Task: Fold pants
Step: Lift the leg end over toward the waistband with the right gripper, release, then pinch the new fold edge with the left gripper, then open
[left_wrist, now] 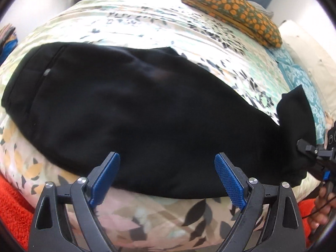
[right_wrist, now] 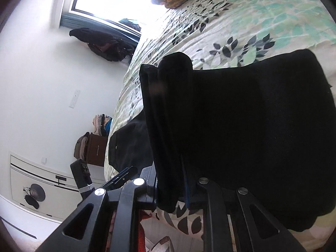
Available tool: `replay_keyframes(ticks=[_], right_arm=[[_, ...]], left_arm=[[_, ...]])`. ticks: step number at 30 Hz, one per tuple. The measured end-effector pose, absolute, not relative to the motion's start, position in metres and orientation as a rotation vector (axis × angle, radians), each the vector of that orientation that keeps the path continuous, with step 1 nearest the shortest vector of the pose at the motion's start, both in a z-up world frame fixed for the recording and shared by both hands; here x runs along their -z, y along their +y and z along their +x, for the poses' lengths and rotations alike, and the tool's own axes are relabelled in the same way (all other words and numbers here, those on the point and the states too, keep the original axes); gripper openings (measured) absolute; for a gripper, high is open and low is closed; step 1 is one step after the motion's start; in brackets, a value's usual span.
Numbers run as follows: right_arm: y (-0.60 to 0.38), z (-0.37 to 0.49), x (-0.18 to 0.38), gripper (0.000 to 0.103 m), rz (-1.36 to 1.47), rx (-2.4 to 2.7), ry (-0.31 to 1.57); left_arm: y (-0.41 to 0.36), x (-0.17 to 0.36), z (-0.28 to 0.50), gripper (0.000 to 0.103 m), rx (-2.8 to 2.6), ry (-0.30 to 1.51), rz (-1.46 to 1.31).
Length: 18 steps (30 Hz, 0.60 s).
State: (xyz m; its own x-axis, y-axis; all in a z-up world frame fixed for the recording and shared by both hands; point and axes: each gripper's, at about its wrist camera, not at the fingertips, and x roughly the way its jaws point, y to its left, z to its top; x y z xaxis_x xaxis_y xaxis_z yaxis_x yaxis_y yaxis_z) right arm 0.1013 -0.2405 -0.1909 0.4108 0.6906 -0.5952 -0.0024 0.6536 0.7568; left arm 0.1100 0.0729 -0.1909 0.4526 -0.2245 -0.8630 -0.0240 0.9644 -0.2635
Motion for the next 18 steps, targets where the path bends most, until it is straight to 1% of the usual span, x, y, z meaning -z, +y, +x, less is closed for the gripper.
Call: replay_keyframes(ticks=[3, 4, 5, 6, 7, 11, 12, 13, 14, 18], right_arm=[[-0.186, 0.106, 0.206, 0.019, 0.669, -0.514, 1.103], [-0.173, 0.106, 0.211, 0.028, 0.643, -0.507, 1.118], [-0.166, 0.103, 0.214, 0.048, 0.619, -0.504, 1.133], [-0.162, 0.101, 0.215, 0.063, 0.601, -0.506, 1.154], [-0.163, 0.096, 0.213, 0.081, 0.590, -0.511, 1.154], [-0.194, 0.058, 0.183, 0.084, 0.473, -0.511, 1.074], [-0.205, 0.044, 0.176, 0.085, 0.426, -0.486, 1.045], [-0.216, 0.030, 0.171, 0.089, 0.387, -0.455, 1.017], [-0.226, 0.016, 0.168, 0.091, 0.359, -0.421, 0.991], [-0.259, -0.028, 0.176, 0.091, 0.337, -0.303, 0.939]], left_arm=[[0.088, 0.193, 0.113, 0.093, 0.114, 1.092, -0.319], [0.089, 0.191, 0.114, 0.093, 0.115, 1.083, -0.319], [0.088, 0.190, 0.115, 0.093, 0.116, 1.077, -0.311], [0.088, 0.189, 0.115, 0.093, 0.119, 1.074, -0.301], [0.087, 0.187, 0.116, 0.093, 0.123, 1.070, -0.296], [0.078, 0.179, 0.112, 0.093, 0.204, 1.046, -0.307], [0.072, 0.176, 0.111, 0.093, 0.248, 1.038, -0.304], [0.064, 0.172, 0.109, 0.092, 0.296, 1.029, -0.295], [0.053, 0.168, 0.107, 0.091, 0.350, 1.020, -0.283], [0.007, 0.156, 0.105, 0.090, 0.504, 0.995, -0.215]])
